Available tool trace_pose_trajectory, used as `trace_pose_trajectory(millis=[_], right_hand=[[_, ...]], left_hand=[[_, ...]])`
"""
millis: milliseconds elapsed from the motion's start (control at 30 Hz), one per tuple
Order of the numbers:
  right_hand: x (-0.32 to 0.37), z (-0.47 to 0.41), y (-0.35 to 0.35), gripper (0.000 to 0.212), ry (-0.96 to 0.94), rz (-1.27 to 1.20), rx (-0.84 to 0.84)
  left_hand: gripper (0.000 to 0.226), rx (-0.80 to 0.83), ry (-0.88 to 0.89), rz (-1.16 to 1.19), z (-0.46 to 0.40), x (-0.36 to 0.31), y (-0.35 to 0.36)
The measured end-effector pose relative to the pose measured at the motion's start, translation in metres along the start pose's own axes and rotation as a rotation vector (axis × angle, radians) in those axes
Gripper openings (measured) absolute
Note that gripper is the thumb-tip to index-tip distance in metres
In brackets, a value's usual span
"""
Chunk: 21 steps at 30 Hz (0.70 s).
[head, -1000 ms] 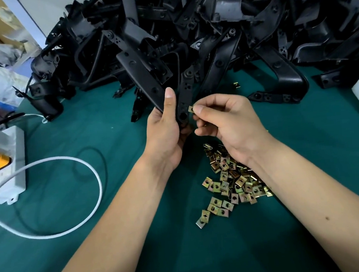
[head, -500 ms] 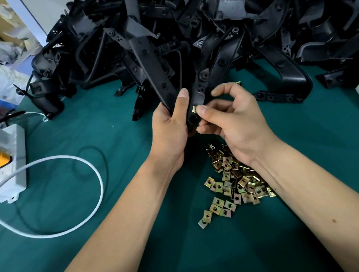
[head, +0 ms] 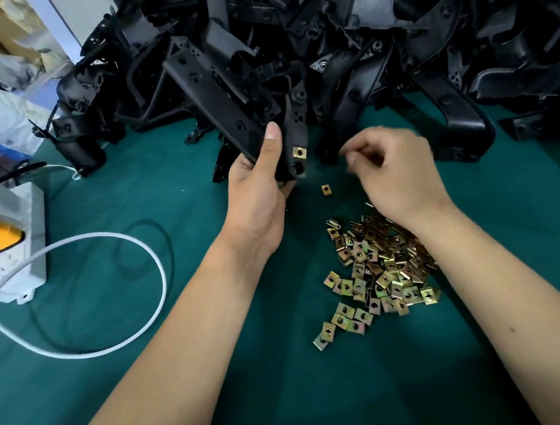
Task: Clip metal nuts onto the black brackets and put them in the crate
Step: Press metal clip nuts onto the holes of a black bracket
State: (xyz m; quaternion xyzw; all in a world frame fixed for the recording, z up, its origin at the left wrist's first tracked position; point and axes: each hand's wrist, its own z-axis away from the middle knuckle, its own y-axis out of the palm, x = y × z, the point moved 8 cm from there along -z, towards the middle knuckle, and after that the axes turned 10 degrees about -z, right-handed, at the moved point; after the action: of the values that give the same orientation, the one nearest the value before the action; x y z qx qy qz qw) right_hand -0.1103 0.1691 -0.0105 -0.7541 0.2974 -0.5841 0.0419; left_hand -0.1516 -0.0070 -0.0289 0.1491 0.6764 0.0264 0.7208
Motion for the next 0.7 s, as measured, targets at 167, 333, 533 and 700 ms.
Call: trace_pose_trajectory(millis=[167, 333, 533, 700], right_hand=[[0.007, 0.009, 0.035, 0.021, -0.092, 0.425, 0.311], [0.006, 0.007, 0.028, 0.011, -0.069, 0.281, 0.225], [-0.013, 0.004, 0.007, 0.015, 0.206, -0.533, -0.035], [-0.009, 0.009, 0.008, 0.012, 0.234, -0.835, -0.08]], left_hand=[[0.023, 0.038, -0.033, 0.046, 0.0, 0.003, 0.003], [0.019, 0.103, -0.06, 0.059, -0.001, 0.009, 0.004], [0.017, 0.151, -0.117, 0.082, -0.002, 0.014, 0.004], [0.02, 0.178, -0.133, 0.073, -0.002, 0.016, 0.007]])
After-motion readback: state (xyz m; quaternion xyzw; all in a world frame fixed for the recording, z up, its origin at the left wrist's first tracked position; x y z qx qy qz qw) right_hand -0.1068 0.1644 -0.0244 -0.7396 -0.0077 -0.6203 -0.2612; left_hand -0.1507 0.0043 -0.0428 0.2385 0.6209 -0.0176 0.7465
